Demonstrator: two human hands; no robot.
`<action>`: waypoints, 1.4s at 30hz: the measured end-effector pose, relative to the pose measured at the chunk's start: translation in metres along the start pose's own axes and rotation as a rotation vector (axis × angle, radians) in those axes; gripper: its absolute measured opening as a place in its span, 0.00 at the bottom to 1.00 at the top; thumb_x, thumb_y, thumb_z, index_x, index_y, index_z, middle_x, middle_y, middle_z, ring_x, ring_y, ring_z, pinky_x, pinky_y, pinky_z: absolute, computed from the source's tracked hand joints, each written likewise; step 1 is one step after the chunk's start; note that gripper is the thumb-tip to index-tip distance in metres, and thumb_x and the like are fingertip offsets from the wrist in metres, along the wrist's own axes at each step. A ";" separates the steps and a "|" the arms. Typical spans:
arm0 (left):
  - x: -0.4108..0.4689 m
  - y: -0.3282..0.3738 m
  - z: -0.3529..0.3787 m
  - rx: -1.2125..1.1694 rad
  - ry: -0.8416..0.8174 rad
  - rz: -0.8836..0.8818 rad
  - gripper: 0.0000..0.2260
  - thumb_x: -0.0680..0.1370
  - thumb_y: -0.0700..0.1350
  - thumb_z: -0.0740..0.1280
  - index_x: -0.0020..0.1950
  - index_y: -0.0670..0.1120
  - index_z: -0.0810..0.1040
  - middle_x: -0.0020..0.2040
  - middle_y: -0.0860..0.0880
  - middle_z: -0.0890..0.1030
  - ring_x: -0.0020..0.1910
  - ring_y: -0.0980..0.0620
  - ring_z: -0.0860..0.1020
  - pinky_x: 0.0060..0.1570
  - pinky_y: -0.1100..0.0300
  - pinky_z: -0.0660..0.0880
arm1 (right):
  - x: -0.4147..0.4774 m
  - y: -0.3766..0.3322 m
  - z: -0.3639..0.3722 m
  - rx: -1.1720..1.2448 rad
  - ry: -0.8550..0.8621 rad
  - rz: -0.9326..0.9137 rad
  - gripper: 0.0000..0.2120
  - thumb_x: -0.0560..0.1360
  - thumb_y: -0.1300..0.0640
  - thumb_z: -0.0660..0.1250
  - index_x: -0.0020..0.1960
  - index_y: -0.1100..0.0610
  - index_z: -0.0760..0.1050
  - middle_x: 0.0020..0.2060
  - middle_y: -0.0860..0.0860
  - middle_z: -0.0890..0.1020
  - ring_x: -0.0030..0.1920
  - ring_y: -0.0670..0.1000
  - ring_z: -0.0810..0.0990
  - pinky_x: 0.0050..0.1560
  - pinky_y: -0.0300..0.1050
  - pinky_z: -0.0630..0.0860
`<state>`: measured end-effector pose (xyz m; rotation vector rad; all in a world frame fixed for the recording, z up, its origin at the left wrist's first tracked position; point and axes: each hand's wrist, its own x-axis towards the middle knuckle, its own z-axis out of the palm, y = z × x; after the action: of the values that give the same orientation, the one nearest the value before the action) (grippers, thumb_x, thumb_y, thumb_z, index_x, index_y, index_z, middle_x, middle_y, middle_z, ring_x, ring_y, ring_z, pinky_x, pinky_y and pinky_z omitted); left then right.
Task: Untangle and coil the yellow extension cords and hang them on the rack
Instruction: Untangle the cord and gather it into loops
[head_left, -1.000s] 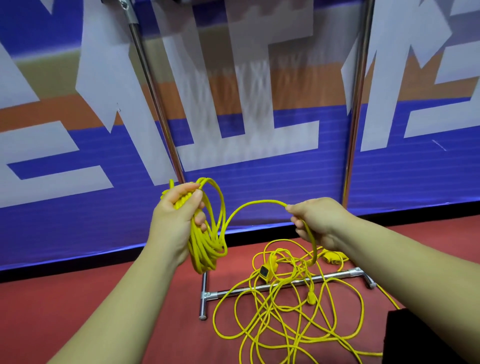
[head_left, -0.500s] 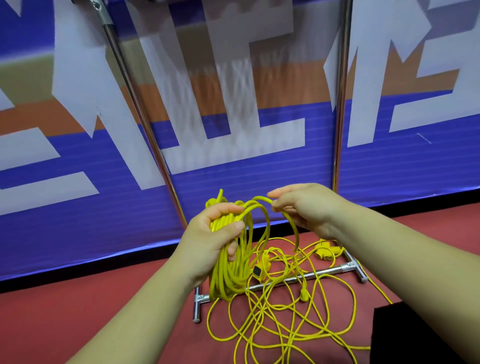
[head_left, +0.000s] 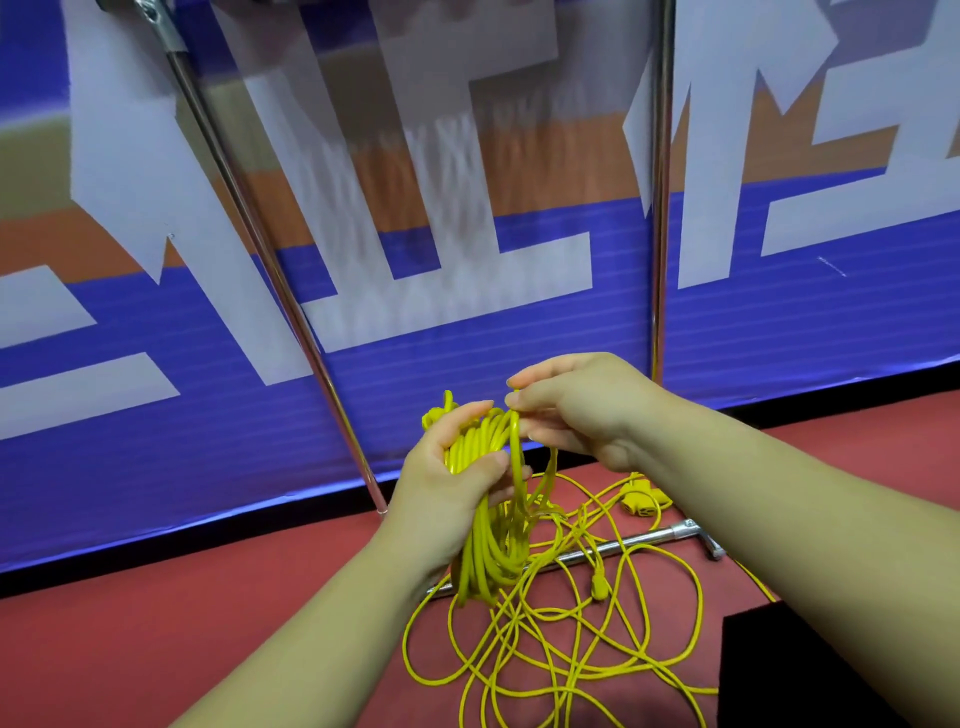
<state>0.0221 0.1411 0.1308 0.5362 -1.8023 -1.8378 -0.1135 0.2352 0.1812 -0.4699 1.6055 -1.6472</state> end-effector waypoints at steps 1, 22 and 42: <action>0.001 0.000 0.002 -0.013 0.005 0.002 0.19 0.79 0.31 0.66 0.65 0.49 0.76 0.45 0.46 0.86 0.42 0.44 0.86 0.44 0.50 0.83 | 0.002 0.000 -0.001 0.015 0.007 -0.001 0.06 0.73 0.65 0.74 0.48 0.58 0.81 0.40 0.57 0.86 0.38 0.53 0.85 0.35 0.40 0.82; 0.010 0.051 -0.034 -0.307 0.162 0.081 0.20 0.76 0.39 0.68 0.68 0.50 0.76 0.33 0.45 0.75 0.23 0.51 0.72 0.26 0.58 0.73 | 0.021 0.062 -0.024 -0.852 -0.214 -0.265 0.13 0.71 0.57 0.76 0.48 0.53 0.72 0.43 0.49 0.83 0.35 0.46 0.78 0.41 0.45 0.77; -0.009 0.067 -0.110 -0.485 0.336 0.164 0.05 0.80 0.36 0.65 0.53 0.44 0.78 0.34 0.46 0.75 0.27 0.55 0.75 0.29 0.60 0.77 | 0.059 0.126 0.040 -0.860 -0.366 -0.252 0.15 0.77 0.54 0.70 0.42 0.53 0.63 0.30 0.46 0.73 0.28 0.46 0.67 0.31 0.41 0.67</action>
<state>0.1015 0.0595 0.1921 0.4589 -1.0978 -1.8515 -0.0882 0.1767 0.0516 -1.3645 1.9538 -0.8669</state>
